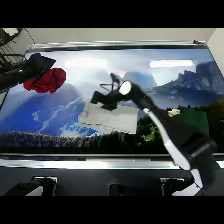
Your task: Fold the shirts.
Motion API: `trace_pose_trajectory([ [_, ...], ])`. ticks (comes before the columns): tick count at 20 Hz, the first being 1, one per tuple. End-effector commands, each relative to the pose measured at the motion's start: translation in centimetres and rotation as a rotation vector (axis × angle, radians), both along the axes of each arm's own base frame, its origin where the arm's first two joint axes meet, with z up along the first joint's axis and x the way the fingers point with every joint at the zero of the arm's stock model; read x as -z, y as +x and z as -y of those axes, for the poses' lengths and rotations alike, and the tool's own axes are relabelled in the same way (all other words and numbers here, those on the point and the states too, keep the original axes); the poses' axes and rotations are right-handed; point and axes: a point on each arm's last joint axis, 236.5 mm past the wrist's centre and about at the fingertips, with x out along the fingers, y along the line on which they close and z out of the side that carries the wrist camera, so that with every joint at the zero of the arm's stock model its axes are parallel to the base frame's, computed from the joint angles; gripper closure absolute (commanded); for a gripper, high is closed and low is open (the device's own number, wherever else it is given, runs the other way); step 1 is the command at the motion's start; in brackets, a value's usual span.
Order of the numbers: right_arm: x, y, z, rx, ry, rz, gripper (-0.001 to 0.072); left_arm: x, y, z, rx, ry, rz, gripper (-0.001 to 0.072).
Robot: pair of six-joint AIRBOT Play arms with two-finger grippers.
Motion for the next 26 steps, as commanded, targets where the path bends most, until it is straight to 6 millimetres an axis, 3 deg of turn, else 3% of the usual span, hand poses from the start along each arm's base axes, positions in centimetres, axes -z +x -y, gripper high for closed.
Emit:
trace_pose_trajectory([
  [1, -0.3, -1.1, 13.9, -0.062, -0.374, -0.019, 0.0027, 0.5, -0.2, -0.6, -0.003, 0.057, 0.001, 0.0682],
  [3, -0.1, -1.2, 21.9, 0.007, -0.5, -0.081, 0.0039, 0.7, -0.2, -0.7, -0.003, 0.068, -0.002, 0.0682],
  [5, 3.4, -3.3, 25.0, 0.055, -0.467, -0.22, 0.0041, 0.9, -0.3, -0.6, 0.004, 0.071, -0.01, 0.0682],
  [7, 7.5, -5.2, 24.2, 0.099, -0.355, -0.31, 0.0049, 1.2, -0.6, -0.4, 0.015, 0.074, -0.025, 0.0682],
  [8, 9.0, -5.3, 23.3, 0.131, -0.295, -0.311, 0.0097, 1.2, -0.7, -0.4, 0.018, 0.075, -0.028, 0.0682],
  [12, 12.1, -4.6, 21.0, 0.277, -0.151, -0.344, 0.0134, 1.3, -0.8, -0.3, 0.021, 0.073, -0.035, 0.0682],
  [13, 12.7, -5.1, 20.7, 0.274, -0.139, -0.387, 0.0216, 1.3, -0.8, -0.1, 0.024, 0.073, -0.034, 0.0682],
  [14, 12.9, -5.2, 20.1, 0.283, -0.108, -0.413, 0.0225, 1.4, -0.8, -0.1, 0.025, 0.073, -0.034, 0.0682],
  [15, 12.7, -5.1, 19.2, 0.283, -0.063, -0.426, 0.0279, 1.3, -0.8, 0.0, 0.027, 0.073, -0.034, 0.0681],
  [17, 11.0, -3.8, 17.4, 0.252, 0.039, -0.366, 0.0507, 1.4, -0.8, 0.0, 0.027, 0.074, -0.034, 0.0682],
  [18, 9.6, -3.2, 16.8, 0.208, 0.076, -0.318, 0.0666, 1.4, -0.8, 0.0, 0.027, 0.074, -0.034, 0.0681],
  [19, 7.7, -2.3, 16.7, 0.171, 0.092, -0.261, 0.0664, 1.4, -0.8, 0.0, 0.027, 0.074, -0.034, 0.0682],
  [21, 2.8, 0.2, 18.4, 0.159, 0.081, -0.115, 0.0665, 1.4, -0.8, 0.0, 0.028, 0.077, -0.032, 0.0681],
  [24, -5.9, 3.8, 25.5, 0.305, 0.006, 0.071, 0.0666, 1.4, -0.8, 0.0, 0.04, 0.105, -0.015, 0.0682],
  [26, -10.6, 4.0, 31.0, 0.405, -0.058, 0.149, 0.0666, 1.4, -0.8, -0.1, 0.041, 0.108, -0.014, 0.0682],
])
